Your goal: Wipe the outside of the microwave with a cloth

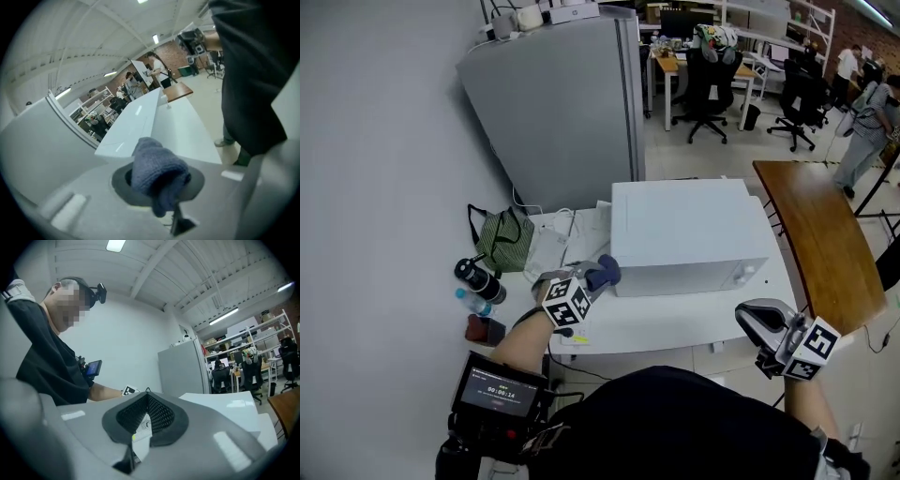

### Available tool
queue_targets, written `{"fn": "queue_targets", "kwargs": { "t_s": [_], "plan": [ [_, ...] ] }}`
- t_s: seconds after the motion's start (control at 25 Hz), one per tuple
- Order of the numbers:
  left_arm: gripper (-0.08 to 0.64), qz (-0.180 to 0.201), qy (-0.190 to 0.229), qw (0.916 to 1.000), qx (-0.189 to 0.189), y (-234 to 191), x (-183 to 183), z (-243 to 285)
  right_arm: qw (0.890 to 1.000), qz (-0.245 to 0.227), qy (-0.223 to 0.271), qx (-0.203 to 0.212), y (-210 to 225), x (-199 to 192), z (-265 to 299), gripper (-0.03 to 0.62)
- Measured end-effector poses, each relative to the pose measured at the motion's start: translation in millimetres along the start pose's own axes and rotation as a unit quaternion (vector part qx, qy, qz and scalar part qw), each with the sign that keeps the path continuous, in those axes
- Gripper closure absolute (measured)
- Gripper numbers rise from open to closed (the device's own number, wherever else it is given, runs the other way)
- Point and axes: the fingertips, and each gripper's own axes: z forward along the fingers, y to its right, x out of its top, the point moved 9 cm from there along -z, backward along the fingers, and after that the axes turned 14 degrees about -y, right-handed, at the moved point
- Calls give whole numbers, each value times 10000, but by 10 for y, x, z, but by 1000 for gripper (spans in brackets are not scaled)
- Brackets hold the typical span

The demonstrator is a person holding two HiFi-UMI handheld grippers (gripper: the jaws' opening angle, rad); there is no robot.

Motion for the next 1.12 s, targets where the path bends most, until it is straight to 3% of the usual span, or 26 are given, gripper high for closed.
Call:
{"fn": "queue_targets", "kwargs": {
  "t_s": [0.12,0.2,0.32,0.48,0.6,0.68,0.8,0.92,0.96,1.0,1.12],
  "plan": [
    [505,251,-482,9984,130,127,542,322,9997,118,169,-155,221,-159,-434,588],
    [505,653,-709,9950,253,269,1024,527,9990,224,244,-313,397,-287,-832,588],
    [505,1357,-935,9858,325,483,1862,928,9967,424,285,-624,621,-499,-1519,588],
    [505,1919,-999,9759,281,677,2971,1514,9892,798,350,-1178,809,-846,-2431,588],
    [503,2315,-1298,9639,228,773,3477,1783,9803,1055,444,-1610,816,-1083,-2963,588],
    [502,2470,-1488,9575,97,756,3549,1793,9740,1193,538,-1851,756,-1181,-3203,588],
    [502,2497,-1366,9586,-9,741,3545,1726,9686,1351,590,-2003,673,-1243,-3317,588],
    [502,2494,-1044,9625,201,811,3483,1642,9742,1224,519,-1825,618,-1134,-3091,588],
    [503,2624,-907,9601,335,856,3434,1608,9771,1143,465,-1732,593,-1073,-2963,588],
    [503,2851,-808,9538,502,908,3367,1583,9798,1065,399,-1644,559,-1011,-2819,588],
    [503,3624,-848,9234,940,975,2967,1567,9864,831,204,-1402,389,-799,-2264,588]
  ]
}}
